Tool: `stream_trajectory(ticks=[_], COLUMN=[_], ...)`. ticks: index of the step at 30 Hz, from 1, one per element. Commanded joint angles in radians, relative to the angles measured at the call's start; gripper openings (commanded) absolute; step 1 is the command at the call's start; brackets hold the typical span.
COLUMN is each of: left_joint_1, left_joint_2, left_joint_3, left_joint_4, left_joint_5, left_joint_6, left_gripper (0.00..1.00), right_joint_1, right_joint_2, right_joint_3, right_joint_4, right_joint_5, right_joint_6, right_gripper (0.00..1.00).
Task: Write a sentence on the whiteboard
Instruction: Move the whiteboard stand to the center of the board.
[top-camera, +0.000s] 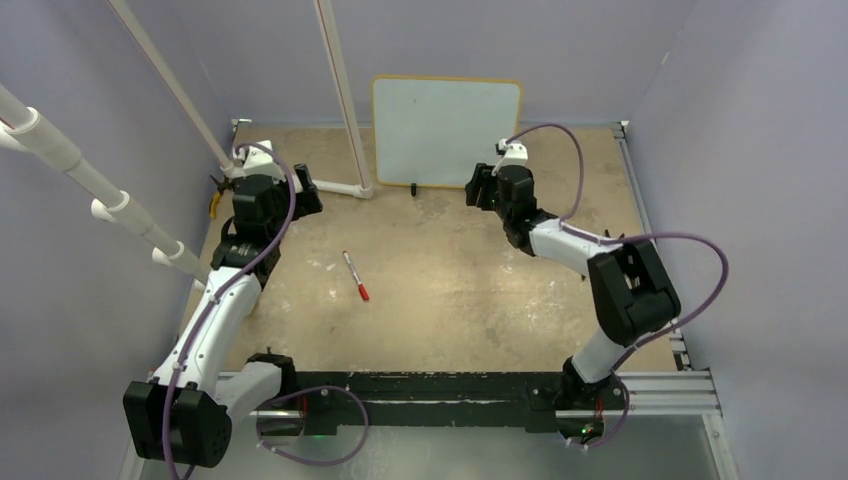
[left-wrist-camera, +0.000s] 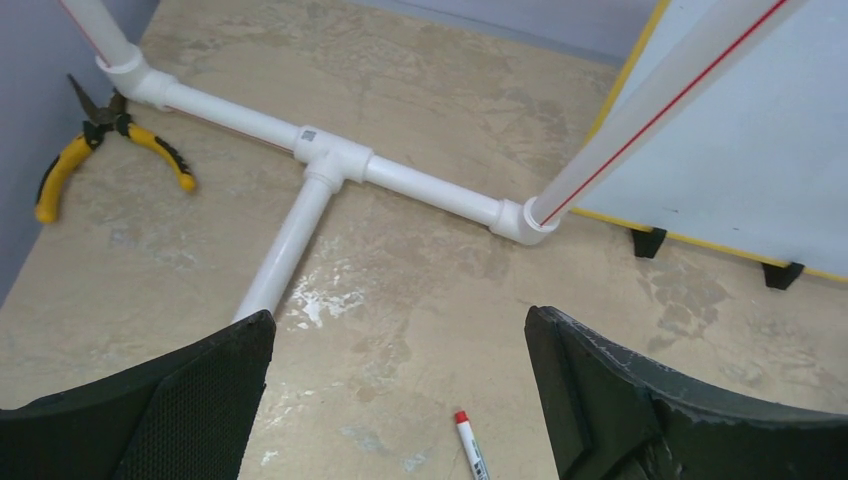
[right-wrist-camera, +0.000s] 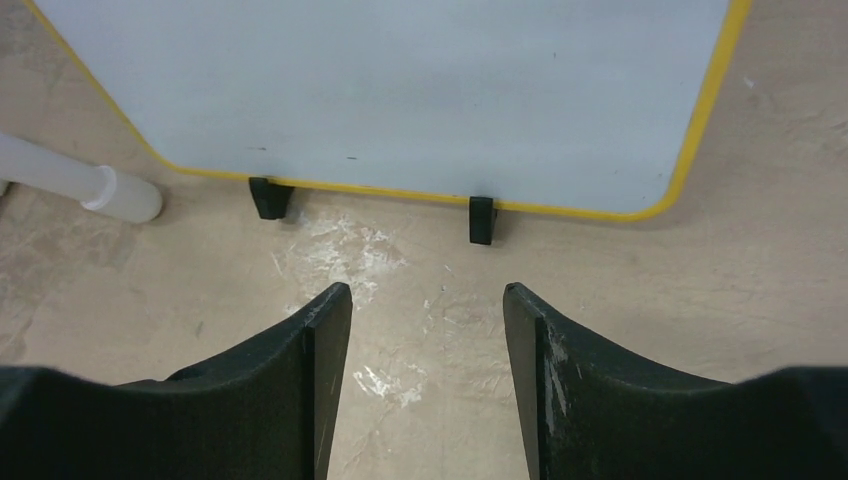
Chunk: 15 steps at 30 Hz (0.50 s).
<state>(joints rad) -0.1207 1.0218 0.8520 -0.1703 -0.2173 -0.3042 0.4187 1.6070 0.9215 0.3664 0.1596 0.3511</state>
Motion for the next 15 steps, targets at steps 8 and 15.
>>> stream_trajectory(ticks=[8,15], left_joint_1=[-0.007,-0.008], left_joint_2=[-0.005,0.014], left_joint_3=[-0.019,-0.023], left_joint_4=[0.072,0.080], left_joint_5=[0.093,0.122], left_joint_6=[-0.034,-0.054], left_gripper=[0.94,0.94], right_joint_1=[0.012,0.014], right_joint_2=[0.251,0.319], right_joint_3=[0.122,0.143], right_joint_4=[0.072,0.113], right_joint_5=[0.071,0.087], right_joint_6=[0.051,0.018], right_gripper=[0.50,0.43])
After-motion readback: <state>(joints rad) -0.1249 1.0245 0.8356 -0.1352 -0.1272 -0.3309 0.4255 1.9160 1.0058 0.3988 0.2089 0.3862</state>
